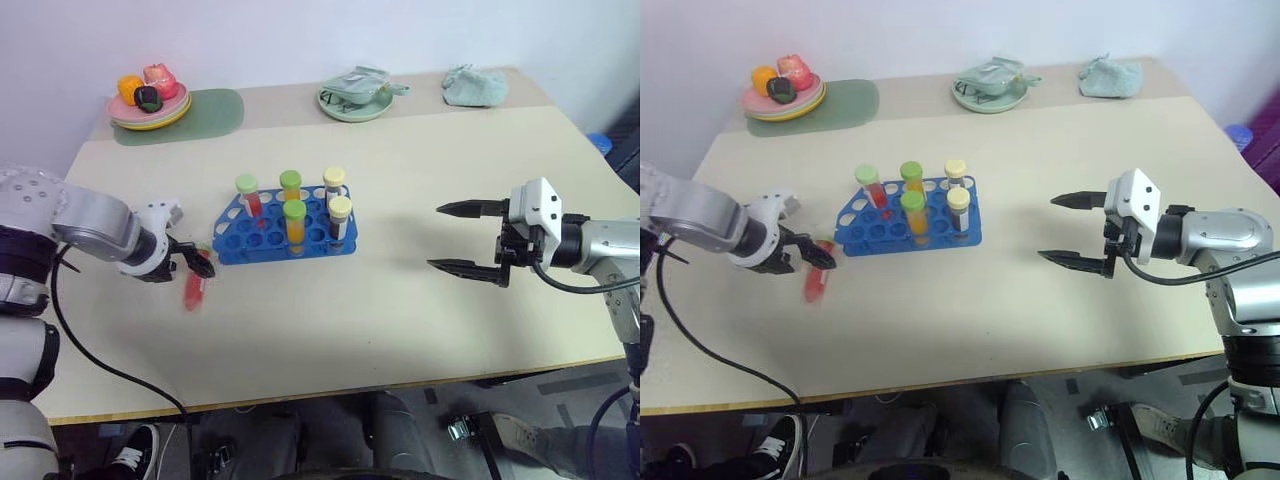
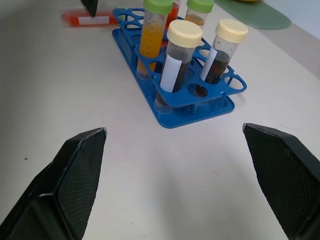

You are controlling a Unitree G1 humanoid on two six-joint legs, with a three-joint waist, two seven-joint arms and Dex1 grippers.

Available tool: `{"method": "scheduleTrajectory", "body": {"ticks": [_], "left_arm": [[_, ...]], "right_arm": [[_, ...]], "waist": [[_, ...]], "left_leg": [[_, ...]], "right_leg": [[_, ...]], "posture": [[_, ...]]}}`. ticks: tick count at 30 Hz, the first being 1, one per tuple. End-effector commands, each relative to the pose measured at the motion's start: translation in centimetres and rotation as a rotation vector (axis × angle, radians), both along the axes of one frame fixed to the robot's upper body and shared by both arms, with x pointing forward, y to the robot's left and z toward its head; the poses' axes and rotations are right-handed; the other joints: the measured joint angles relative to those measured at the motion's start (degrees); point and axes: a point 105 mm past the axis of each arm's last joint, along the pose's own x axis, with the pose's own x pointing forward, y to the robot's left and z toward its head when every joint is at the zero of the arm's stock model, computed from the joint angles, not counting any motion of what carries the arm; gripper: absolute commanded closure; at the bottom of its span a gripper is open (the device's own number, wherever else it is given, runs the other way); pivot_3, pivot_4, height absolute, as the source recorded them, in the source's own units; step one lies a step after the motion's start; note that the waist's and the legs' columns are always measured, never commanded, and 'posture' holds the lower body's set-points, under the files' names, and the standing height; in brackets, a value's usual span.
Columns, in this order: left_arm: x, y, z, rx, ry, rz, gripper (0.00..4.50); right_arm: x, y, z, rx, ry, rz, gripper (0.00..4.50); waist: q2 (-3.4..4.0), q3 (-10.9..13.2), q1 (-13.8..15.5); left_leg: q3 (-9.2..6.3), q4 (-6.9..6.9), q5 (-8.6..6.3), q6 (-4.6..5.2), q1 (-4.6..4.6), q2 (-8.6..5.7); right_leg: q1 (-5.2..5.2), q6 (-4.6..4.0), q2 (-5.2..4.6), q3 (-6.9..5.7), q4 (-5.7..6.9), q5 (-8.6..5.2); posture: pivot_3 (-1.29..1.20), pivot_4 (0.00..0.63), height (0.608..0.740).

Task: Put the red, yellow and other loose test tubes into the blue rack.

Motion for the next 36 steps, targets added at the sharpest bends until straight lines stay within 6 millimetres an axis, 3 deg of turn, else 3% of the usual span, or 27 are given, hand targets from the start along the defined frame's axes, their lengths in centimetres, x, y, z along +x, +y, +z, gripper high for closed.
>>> {"method": "scheduleTrajectory", "body": {"ticks": [1, 13, 16, 22, 28, 30, 36], "left_arm": [[0.6, 0.3, 1.1, 0.016, -0.028, 0.018, 0.05], [1.2, -0.2, -0.9, 0.044, -0.011, 0.037, 0.05], [1.1, -0.3, -1.4, 0.046, -0.018, 0.037, 0.87], [1.3, -0.2, -1.2, 0.028, -0.046, 0.071, 3.66], [1.3, 1.4, 0.6, 0.059, -0.147, 0.093, 3.71], [1.7, 2.4, 1.9, 0.123, -0.261, 0.142, 3.71], [2.0, 2.5, 6.5, 0.172, -0.638, 0.168, 3.71]], "right_arm": [[-0.3, 0.6, 0.9, -0.004, -0.040, 0.026, 0.00], [-0.6, 0.5, 1.0, 0.000, -0.040, 0.012, 0.00], [-0.5, 0.3, 1.0, -0.003, -0.041, 0.005, 0.00], [-0.6, 0.4, 0.9, -0.005, -0.037, 0.008, 0.00], [-0.8, 0.6, 0.8, 0.002, -0.035, 0.011, 0.00], [-0.7, 0.4, 0.8, -0.004, -0.040, 0.008, 0.00], [-0.7, 0.0, 0.8, -0.004, -0.042, -0.004, 0.00]], "waist": [[0.00, 0.0, 0.0], [0.01, 0.0, 0.1], [0.05, 0.0, 0.1], [0.05, 0.0, 0.8], [0.05, 0.0, 0.9], [0.04, 0.0, 0.8], [0.04, 0.0, 0.8]], "left_leg": [[0.01, 0.00, 0.00, 0.00, 0.00, 0.00], [0.10, 0.03, 0.00, 0.00, 0.02, -0.01], [0.10, 0.02, 0.00, -0.01, 0.07, -0.01], [0.10, 0.04, 0.00, 0.00, 0.14, -0.02], [0.10, 0.04, 0.00, 0.00, 0.15, -0.01], [0.10, 0.03, 0.00, 0.00, 0.14, 0.00], [0.13, 0.02, 0.00, 0.00, 0.13, 0.14]], "right_leg": [[0.00, 0.00, 0.00, 0.00, 0.00, 0.00], [0.03, 0.00, -0.01, 0.00, 0.00, 0.00], [0.05, 0.00, -0.02, 0.01, 0.01, 0.00], [0.17, 0.01, -0.07, 0.02, 0.01, 0.00], [0.15, 0.01, -0.07, 0.04, 0.01, 0.00], [0.13, 0.01, -0.06, 0.04, 0.01, 0.00], [0.13, 0.00, -0.08, 0.04, 0.01, 0.00]], "posture": [[0.00, 0.150, 0.740], [0.00, 0.150, 0.740], [0.00, 0.150, 0.740], [0.00, 0.150, 0.740], [0.00, 0.150, 0.740], [0.00, 0.150, 0.740], [0.00, 0.150, 0.740]]}}
